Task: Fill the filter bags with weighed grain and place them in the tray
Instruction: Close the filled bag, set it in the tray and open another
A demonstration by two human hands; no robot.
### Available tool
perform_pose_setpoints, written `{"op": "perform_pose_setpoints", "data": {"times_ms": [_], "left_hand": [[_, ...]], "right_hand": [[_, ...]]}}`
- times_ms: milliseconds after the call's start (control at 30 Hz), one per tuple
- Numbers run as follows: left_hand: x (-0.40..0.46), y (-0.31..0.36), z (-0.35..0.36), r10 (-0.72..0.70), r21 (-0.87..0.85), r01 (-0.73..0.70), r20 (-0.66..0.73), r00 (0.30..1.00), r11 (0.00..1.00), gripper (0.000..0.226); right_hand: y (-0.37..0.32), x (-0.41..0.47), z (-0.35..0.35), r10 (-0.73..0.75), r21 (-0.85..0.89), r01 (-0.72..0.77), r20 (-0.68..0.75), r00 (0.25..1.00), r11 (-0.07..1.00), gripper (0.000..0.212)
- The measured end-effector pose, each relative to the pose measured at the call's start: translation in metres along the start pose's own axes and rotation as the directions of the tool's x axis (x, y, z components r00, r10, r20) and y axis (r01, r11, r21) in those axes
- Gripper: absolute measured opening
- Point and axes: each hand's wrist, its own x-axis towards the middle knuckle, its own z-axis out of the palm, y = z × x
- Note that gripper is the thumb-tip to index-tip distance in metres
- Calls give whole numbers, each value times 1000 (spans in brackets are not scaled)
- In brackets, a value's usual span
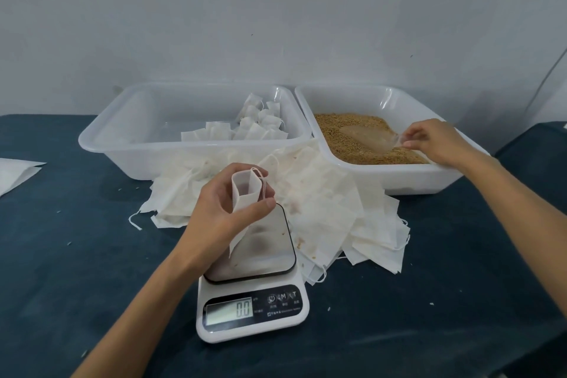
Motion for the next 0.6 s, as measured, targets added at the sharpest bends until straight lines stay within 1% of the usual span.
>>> {"op": "perform_pose_setpoints", "data": {"times_ms": [167, 267, 333, 467, 533, 600], "left_hand": [[0, -3, 1, -12, 12, 12, -13, 1000, 1000, 35], [0, -4, 2, -14, 14, 14, -7, 1000, 1000, 39], [1, -4, 2, -14, 19, 14, -3, 1000, 1000, 39], [0, -5, 1, -14, 27, 14, -11, 1000, 1000, 35], [-1, -4, 0, -17, 21, 17, -11, 1000, 1000, 34], [-2, -4, 1, -26, 9, 26, -10, 1000, 1000, 33]], "right_hand": [[-4, -6, -3, -34, 30, 34, -15, 999, 999, 18], [-21, -14, -5, -110, 77, 111, -15, 994, 991, 15], [-40, -23, -7, -175, 151, 175, -16, 984, 973, 16], [-84, -49, -8, -348, 313, 318, 45, 936, 895, 16], [-104, -64, -5, -421, 348, 372, 76, 904, 861, 17], [-120, -77, -2, -471, 348, 417, 84, 878, 839, 19]]}}
